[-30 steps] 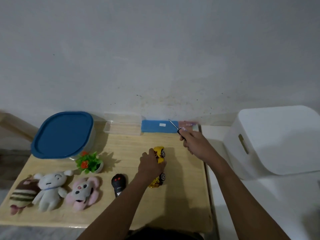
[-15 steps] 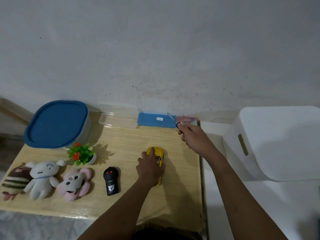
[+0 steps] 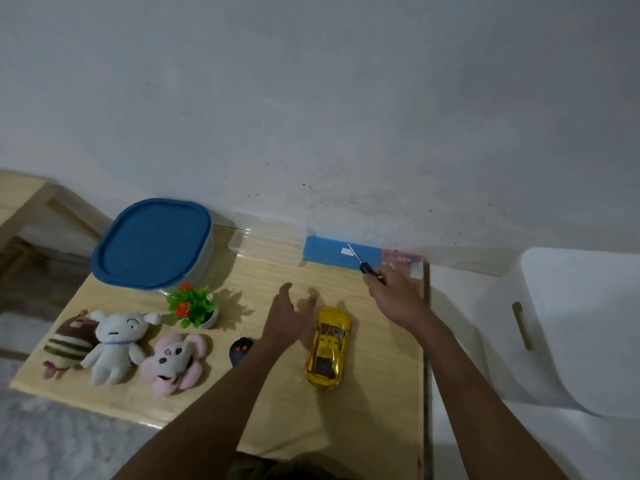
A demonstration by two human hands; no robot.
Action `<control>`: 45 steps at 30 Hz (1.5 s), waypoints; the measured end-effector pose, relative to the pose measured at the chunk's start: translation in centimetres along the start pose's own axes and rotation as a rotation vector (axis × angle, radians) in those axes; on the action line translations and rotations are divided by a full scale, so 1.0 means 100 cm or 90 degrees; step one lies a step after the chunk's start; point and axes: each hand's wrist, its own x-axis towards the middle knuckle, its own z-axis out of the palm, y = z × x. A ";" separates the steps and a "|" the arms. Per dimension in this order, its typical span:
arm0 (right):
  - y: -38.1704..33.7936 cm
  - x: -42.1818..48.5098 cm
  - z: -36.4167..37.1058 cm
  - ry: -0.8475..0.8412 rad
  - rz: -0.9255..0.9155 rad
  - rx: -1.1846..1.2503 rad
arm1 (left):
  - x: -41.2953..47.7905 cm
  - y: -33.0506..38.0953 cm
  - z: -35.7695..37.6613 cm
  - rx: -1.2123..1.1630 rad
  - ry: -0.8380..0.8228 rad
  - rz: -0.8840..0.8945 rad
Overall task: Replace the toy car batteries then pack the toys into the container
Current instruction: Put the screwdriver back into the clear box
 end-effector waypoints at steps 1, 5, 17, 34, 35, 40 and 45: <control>-0.002 0.004 0.006 -0.012 0.003 -0.024 | 0.014 -0.003 -0.013 -0.044 0.021 -0.035; -0.011 0.030 0.031 -0.064 0.003 -0.114 | 0.072 -0.023 -0.050 -0.134 0.087 -0.100; -0.051 0.146 0.137 -0.054 -0.062 -0.345 | 0.157 -0.032 -0.103 -0.180 0.118 -0.137; -0.053 0.160 0.183 0.345 -0.264 -0.480 | 0.177 -0.053 -0.102 -0.284 0.089 -0.143; -0.054 0.161 0.183 0.350 -0.256 -0.489 | 0.177 -0.054 -0.102 -0.292 0.085 -0.148; -0.052 0.163 0.188 0.304 -0.200 -0.536 | 0.178 -0.055 -0.103 -0.323 0.063 -0.167; -0.053 0.164 0.183 0.250 -0.171 -0.531 | 0.174 -0.050 -0.109 -0.457 0.026 -0.239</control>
